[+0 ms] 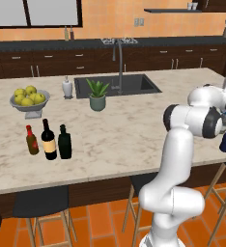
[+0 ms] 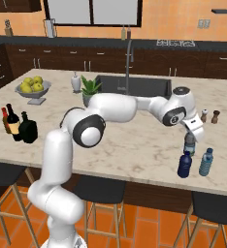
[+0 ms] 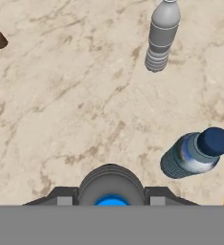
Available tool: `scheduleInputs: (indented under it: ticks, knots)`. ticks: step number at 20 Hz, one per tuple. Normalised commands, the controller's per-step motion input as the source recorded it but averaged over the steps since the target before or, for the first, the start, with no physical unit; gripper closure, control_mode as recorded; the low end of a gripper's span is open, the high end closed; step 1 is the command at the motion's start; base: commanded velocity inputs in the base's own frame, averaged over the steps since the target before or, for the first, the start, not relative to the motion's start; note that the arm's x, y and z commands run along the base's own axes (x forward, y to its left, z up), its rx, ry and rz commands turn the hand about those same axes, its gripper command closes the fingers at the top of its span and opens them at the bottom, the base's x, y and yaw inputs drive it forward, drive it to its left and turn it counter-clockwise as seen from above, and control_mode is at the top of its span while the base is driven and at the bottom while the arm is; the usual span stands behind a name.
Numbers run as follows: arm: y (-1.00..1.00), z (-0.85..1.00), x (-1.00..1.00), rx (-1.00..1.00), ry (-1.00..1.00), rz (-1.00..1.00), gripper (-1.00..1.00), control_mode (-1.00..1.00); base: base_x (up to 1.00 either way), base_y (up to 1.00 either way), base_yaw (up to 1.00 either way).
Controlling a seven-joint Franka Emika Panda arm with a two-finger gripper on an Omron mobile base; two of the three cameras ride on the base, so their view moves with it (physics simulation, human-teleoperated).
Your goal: Move the plastic bottles in the middle to the plastics group, and the glass bottles in the middle to the glass group.
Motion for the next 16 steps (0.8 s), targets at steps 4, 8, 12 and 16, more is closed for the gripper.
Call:
scheduleInputs:
  ticks: [4, 8, 12, 16]
  knots:
    - [-0.13, -0.01, 0.0, 0.02, 0.0, 0.0, 1.0, -1.0, 0.0, 0.0, 0.0]
    - [-0.16, -0.25, 0.0, 0.0, 0.0, -0.01, 1.0, -1.0, 0.0, 0.0, 0.0]
    - [-0.18, -0.48, -0.01, 0.0, -0.02, -0.01, 1.0, -1.0, 0.0, 0.0, 0.0]
    - [-0.11, -0.48, -0.05, 0.0, -0.03, -0.01, 1.0, -1.0, 0.0, 0.0, 0.0]
